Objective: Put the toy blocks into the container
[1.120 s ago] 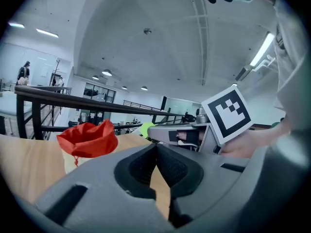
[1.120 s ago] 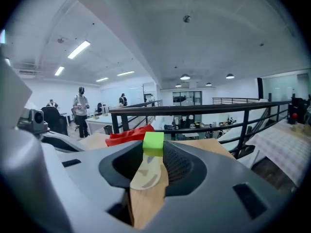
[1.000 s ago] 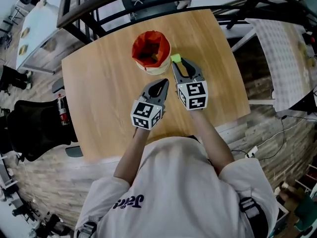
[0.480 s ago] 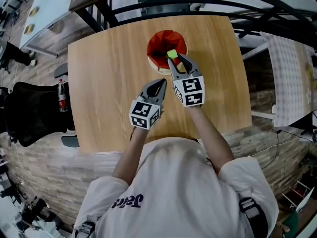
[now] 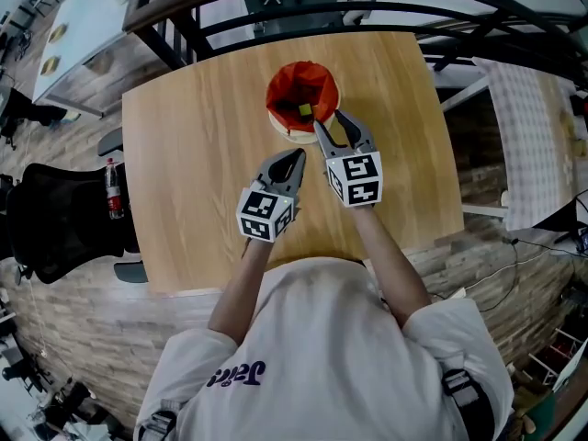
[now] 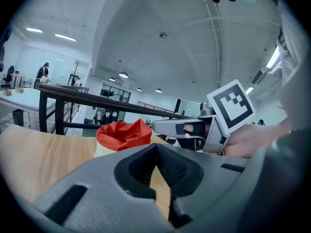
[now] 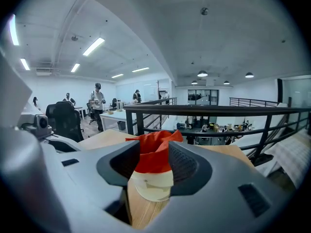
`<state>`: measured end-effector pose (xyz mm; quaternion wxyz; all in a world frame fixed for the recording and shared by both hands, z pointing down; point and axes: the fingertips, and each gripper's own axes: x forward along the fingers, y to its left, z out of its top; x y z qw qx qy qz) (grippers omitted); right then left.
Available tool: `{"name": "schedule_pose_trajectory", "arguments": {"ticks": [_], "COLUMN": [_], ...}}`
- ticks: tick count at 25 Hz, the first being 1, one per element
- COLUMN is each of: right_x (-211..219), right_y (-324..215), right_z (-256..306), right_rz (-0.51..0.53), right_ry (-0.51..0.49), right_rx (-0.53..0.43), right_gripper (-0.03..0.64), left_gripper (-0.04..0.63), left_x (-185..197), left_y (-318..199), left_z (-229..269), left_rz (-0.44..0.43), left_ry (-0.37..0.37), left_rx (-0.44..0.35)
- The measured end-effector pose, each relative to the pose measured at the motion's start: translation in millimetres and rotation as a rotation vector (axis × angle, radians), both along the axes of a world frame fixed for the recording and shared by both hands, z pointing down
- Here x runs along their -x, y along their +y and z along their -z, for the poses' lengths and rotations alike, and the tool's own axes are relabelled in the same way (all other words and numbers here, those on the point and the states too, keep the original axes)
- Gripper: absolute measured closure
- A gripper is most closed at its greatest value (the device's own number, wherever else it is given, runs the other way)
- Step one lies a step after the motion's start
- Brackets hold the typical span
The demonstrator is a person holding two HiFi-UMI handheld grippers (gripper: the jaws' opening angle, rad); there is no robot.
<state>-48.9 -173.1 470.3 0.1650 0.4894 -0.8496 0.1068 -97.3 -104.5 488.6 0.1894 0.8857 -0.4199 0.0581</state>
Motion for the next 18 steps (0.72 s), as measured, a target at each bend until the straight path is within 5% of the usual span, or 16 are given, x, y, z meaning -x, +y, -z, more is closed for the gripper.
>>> {"name": "schedule_pose_trajectory", "arguments": {"ticks": [5, 11, 18], "right_x": [-28, -52, -55], "right_y": [19, 46, 74], "right_z": [24, 61, 93], "right_rz": [-0.087, -0.169, -0.206], "right_ry": [-0.039, -0.076, -0.109], "right_rx": [-0.052, -0.14, -0.206], "right_gripper": [0.445, 0.553, 0.6], "left_gripper": [0.588, 0.588, 0.588], "left_x": [-3, 0, 9], "left_y": [0, 2, 10], "left_z": [28, 71, 106], "left_rz": [-0.002, 0.032, 0.08], "left_ry": [0.012, -0.008, -0.047], "left_rx": [-0.064, -0.171, -0.272]}}
